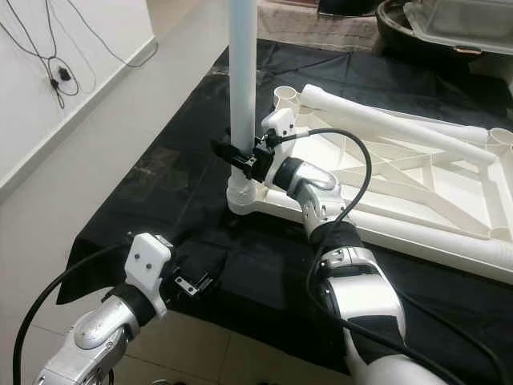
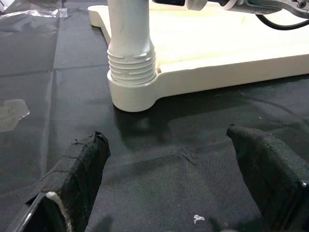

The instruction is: Building children table

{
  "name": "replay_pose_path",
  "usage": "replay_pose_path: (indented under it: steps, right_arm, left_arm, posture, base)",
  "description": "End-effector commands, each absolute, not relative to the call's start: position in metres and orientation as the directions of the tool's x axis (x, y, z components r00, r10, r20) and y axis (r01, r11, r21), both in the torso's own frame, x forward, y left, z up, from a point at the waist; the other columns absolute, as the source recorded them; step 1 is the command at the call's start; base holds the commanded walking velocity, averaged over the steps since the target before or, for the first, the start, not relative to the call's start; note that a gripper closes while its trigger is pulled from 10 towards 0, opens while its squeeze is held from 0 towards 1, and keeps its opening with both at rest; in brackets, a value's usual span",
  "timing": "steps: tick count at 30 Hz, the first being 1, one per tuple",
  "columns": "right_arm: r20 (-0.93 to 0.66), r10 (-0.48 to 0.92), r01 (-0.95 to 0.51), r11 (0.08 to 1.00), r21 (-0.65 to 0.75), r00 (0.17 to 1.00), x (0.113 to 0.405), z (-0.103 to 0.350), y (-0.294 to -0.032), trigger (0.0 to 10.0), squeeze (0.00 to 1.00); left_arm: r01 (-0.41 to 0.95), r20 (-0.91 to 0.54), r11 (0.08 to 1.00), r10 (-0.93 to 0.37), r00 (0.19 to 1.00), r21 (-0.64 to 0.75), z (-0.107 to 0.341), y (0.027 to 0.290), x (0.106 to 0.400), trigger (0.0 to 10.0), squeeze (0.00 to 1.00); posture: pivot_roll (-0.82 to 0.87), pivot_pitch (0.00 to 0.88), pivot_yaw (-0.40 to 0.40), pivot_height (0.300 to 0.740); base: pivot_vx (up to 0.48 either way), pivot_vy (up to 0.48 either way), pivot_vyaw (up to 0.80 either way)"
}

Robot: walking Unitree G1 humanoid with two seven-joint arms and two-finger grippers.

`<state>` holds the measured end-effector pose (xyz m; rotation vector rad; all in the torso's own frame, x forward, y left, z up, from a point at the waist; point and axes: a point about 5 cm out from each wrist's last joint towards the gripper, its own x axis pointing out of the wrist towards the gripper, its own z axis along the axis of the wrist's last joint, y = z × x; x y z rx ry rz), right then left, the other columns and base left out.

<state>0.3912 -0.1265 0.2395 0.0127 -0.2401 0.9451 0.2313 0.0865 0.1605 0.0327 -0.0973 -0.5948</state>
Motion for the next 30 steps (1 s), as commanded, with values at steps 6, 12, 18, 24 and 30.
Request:
replay_pose_path:
  steps: [6,12,18,24,30]
  right_arm:
    - [0.213,0.807,-0.813,0.577,-0.077,0.551,0.384,0.225,-0.122,0.0,0.00]
    - [0.234,0.787,-0.796,0.601,-0.076,0.571,0.379,0.217,-0.127,0.0,0.00]
    - [0.262,0.758,-0.771,0.633,-0.075,0.597,0.372,0.211,-0.133,0.0,0.00]
    - [0.292,0.725,-0.741,0.667,-0.077,0.623,0.365,0.203,-0.137,0.0,0.00]
    - [0.301,0.710,-0.727,0.683,-0.073,0.637,0.358,0.199,-0.134,0.0,0.00]
  left_arm:
    - [0.558,0.068,0.827,-0.562,0.824,0.071,0.159,0.090,0.232,10.0,0.00]
    - [0.553,0.069,0.829,-0.558,0.827,0.079,0.160,0.092,0.235,10.0,0.00]
    - [0.553,0.072,0.829,-0.559,0.826,0.086,0.161,0.093,0.237,10.0,0.00]
    - [0.552,0.074,0.828,-0.559,0.826,0.096,0.161,0.095,0.240,10.0,0.00]
    - [0.556,0.074,0.825,-0.563,0.823,0.099,0.161,0.094,0.240,10.0,0.00]
  posture:
    - [0.13,0.214,-0.039,0.740]
    - [0.13,0.210,-0.037,0.740]
    - [0.13,0.202,-0.031,0.740]
    - [0.13,0.196,-0.028,0.740]
    - [0.13,0.192,-0.027,0.740]
  base:
    - [0.000,0.000,0.00]
    - [0.000,0.000,0.00]
    - [0.000,0.000,0.00]
    - [0.000,0.000,0.00]
    - [0.000,0.000,0.00]
